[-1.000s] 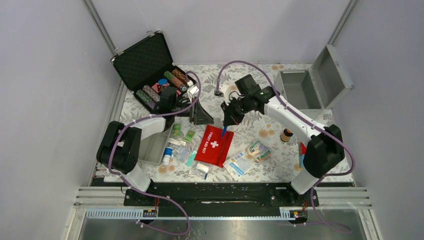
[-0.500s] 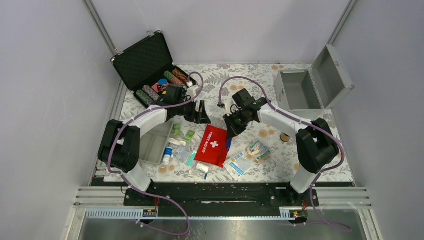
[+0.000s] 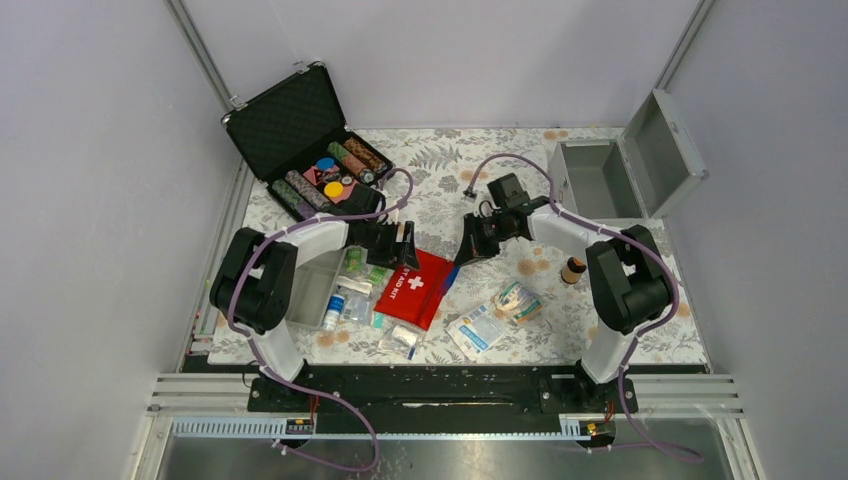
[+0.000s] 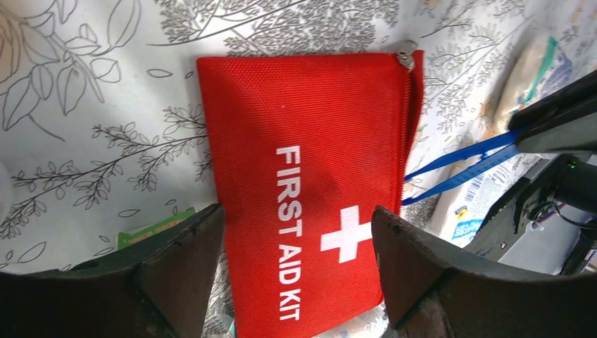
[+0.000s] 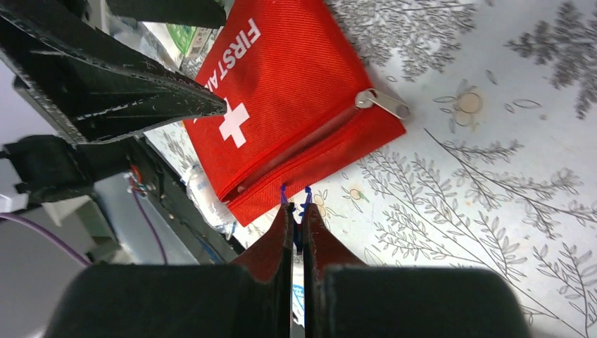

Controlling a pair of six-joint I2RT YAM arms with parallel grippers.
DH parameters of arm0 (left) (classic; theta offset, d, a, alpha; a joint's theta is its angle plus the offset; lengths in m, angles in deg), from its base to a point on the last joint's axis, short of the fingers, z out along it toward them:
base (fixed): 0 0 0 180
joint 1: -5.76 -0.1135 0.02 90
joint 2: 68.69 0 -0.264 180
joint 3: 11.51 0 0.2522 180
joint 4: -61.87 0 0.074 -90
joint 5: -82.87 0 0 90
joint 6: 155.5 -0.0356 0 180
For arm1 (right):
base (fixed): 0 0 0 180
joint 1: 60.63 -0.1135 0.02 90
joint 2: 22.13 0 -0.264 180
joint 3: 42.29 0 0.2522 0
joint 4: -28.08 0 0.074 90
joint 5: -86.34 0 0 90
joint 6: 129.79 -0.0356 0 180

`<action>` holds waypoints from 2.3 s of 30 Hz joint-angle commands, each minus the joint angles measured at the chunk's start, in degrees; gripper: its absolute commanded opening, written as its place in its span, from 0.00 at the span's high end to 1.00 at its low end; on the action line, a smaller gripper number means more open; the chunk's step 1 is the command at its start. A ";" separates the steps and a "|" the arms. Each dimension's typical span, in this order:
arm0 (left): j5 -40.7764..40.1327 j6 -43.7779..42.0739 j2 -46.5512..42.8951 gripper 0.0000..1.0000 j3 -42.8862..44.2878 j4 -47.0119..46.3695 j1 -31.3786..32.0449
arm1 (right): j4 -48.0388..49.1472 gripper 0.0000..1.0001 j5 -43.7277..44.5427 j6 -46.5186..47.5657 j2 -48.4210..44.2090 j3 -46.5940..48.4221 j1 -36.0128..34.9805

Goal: Organize the medicine kit
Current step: Pick up the medicine pouch from the center of the board.

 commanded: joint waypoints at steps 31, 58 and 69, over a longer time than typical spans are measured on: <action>0.82 3.23 3.95 0.38 -1.63 -0.71 0.02 | 16.50 1.00 -12.76 -25.31 14.60 -5.29 3.01; 17.15 6.56 9.21 1.00 1.40 -13.05 -3.13 | 10.69 1.00 -12.45 -12.68 5.84 -5.34 3.14; 16.81 11.58 9.50 1.00 1.85 -23.30 -5.69 | 3.06 1.00 -8.46 -8.35 8.77 -1.81 3.14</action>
